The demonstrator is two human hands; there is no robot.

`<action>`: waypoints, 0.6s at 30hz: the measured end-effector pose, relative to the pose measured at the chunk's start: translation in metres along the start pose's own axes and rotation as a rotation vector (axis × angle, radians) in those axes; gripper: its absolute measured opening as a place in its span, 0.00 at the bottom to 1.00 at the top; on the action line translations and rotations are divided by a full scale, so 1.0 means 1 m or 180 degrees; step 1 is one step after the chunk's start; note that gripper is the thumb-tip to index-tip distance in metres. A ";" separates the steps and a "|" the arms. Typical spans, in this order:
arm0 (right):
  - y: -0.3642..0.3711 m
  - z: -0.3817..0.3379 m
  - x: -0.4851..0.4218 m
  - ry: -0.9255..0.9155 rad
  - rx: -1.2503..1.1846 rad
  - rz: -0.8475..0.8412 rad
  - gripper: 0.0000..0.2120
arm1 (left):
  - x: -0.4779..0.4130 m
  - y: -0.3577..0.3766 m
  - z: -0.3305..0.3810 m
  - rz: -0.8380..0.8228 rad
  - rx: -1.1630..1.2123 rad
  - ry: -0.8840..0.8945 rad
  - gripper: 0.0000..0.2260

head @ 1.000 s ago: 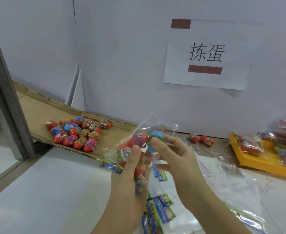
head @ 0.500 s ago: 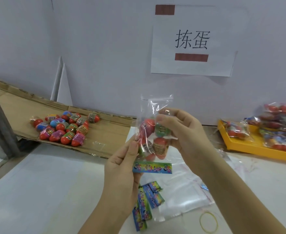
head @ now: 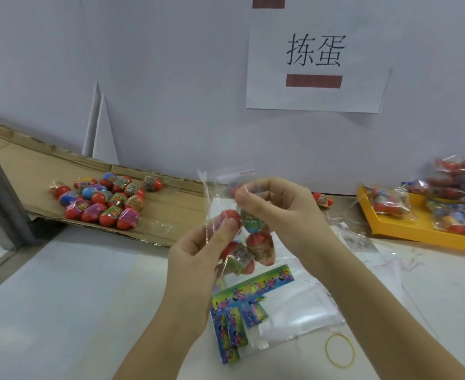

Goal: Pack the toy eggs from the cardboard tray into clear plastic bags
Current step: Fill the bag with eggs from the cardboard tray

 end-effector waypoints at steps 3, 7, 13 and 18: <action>0.000 0.000 0.000 -0.0025 -0.0032 -0.0013 0.09 | 0.001 0.000 0.003 0.0061 -0.0079 0.0166 0.12; 0.004 0.002 0.000 -0.0020 -0.0017 -0.0062 0.10 | 0.006 0.002 0.004 0.0049 -0.0461 0.0403 0.14; 0.013 0.002 0.003 -0.0107 0.0044 -0.0287 0.03 | 0.003 -0.002 0.001 -0.0030 -0.0601 0.0437 0.03; 0.011 0.003 0.004 -0.0237 0.0200 -0.0115 0.06 | -0.003 -0.006 0.005 -0.0226 -0.0709 0.0384 0.13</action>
Point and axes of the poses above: each hand's wrist, its own x-axis away from the middle knuckle, its own y-axis out of the palm, z = x × y, the point moved 7 cm from there along -x, towards the middle knuckle, and after that the axes turned 12 degrees about y, right-handed, at the moved point
